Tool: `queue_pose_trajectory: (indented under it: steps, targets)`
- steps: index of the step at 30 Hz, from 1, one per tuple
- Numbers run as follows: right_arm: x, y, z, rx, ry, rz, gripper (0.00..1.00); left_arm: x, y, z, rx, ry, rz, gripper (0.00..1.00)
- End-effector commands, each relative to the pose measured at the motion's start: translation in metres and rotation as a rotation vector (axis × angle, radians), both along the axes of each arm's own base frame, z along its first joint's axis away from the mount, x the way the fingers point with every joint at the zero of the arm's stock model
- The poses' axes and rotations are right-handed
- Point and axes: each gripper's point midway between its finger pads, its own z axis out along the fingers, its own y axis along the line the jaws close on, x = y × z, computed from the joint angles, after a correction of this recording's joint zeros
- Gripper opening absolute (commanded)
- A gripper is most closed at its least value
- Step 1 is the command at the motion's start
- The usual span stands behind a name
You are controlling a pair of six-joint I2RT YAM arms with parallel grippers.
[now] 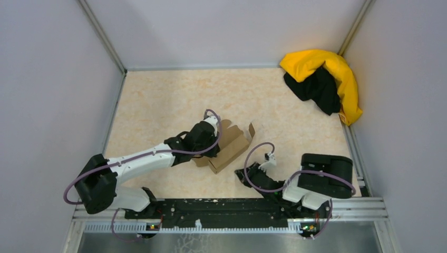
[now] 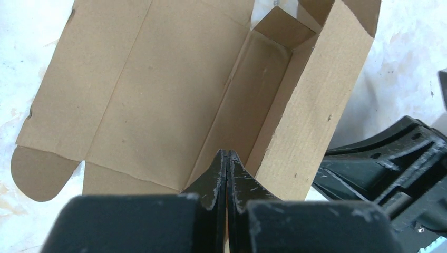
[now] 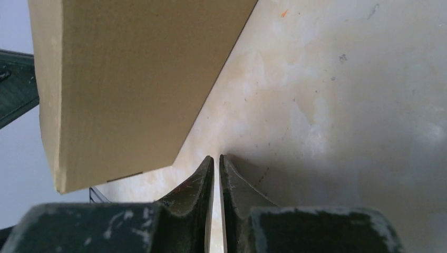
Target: Fold the paper box
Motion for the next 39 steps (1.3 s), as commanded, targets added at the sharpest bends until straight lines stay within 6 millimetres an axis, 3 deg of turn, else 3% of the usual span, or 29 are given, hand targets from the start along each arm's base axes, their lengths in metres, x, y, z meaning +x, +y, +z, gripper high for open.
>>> queue_pose_trajectory:
  steps: [1,5,7,12,19,28,39]
  targets:
    - [0.016,0.013,0.009,0.138,0.008,-0.054,0.09,0.006,-0.012,0.017,-0.021,-0.033,0.009,0.00]
    - [0.024,0.028,0.017,0.298,0.009,-0.021,0.08,0.005,-0.020,0.023,-0.026,-0.039,-0.005,0.00]
    - [0.024,0.031,0.004,0.349,0.069,-0.033,0.08,0.004,-0.024,0.024,-0.028,-0.040,-0.014,0.00]
    - [0.026,0.041,-0.022,0.323,0.117,-0.024,0.08,0.001,-0.033,0.022,-0.016,-0.035,-0.031,0.00]
    - [0.039,0.050,-0.027,0.321,0.111,0.003,0.08,-0.004,-0.047,0.015,-0.011,-0.022,-0.060,0.00]
    - [0.055,0.064,-0.026,0.340,0.091,0.039,0.08,-0.004,-0.059,0.024,-0.005,-0.042,-0.072,0.00]
    - [0.083,0.041,-0.018,0.335,0.065,0.004,0.09,-0.014,-0.081,0.022,0.011,-0.039,-0.109,0.00]
